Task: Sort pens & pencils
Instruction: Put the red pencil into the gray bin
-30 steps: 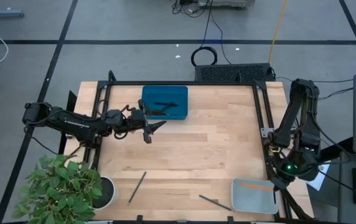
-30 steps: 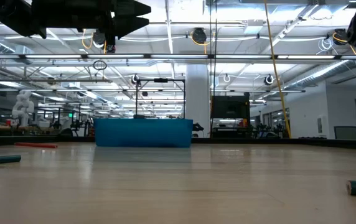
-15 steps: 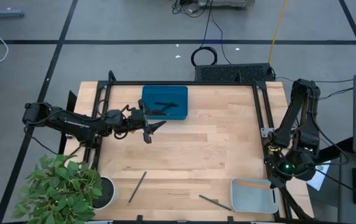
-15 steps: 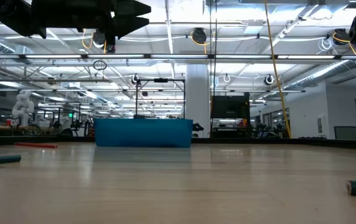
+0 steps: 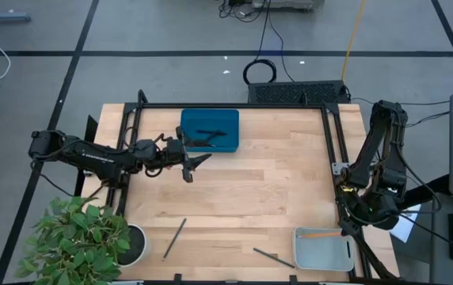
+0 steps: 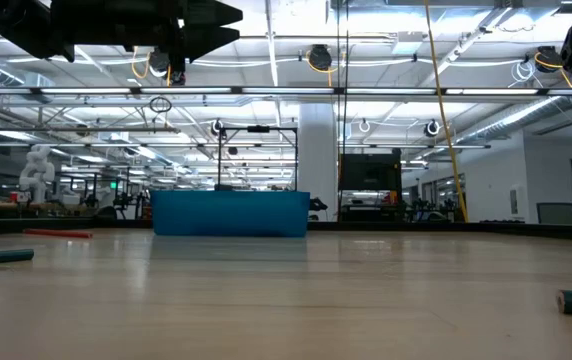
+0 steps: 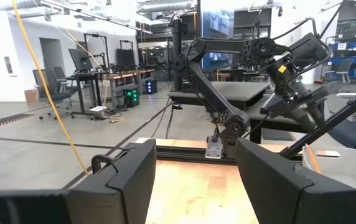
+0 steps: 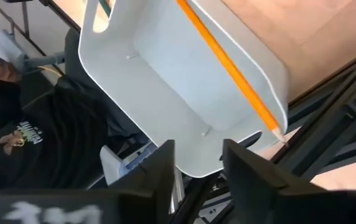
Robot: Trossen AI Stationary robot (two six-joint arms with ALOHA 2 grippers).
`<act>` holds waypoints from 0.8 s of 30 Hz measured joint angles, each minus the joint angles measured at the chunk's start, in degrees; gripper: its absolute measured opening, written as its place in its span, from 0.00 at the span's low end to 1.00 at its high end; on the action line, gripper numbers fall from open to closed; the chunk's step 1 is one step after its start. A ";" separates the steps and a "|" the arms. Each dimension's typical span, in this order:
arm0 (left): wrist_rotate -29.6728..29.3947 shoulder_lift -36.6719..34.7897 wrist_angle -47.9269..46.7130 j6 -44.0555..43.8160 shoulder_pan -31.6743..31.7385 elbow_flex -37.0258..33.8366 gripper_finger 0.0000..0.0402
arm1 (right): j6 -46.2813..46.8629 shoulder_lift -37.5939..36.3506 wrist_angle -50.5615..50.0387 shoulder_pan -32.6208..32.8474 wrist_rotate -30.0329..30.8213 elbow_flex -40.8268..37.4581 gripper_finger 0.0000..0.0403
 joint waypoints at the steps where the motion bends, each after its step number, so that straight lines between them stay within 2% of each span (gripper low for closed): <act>1: -0.01 0.00 0.00 0.28 0.00 0.00 0.56 | 0.03 0.00 0.44 0.00 0.00 0.00 0.35; 4: -0.02 0.00 0.02 0.41 0.00 0.00 0.56 | -1.36 -0.04 2.57 0.00 0.50 0.00 0.41; 10: -0.02 0.00 0.09 0.32 0.00 0.00 0.56 | -6.87 -0.04 7.45 -0.02 7.98 0.00 0.43; 13: -0.01 0.00 0.09 0.26 0.00 0.00 0.56 | -11.69 -0.04 6.75 -0.77 13.72 0.00 0.42; 18: 0.00 0.00 0.09 -0.48 0.00 0.00 0.56 | -28.31 -0.06 5.11 -4.56 26.53 -0.28 0.42; 24: -0.02 0.00 0.09 -1.09 -0.02 0.00 0.56 | -51.49 -0.07 8.48 -13.33 42.73 -5.10 0.42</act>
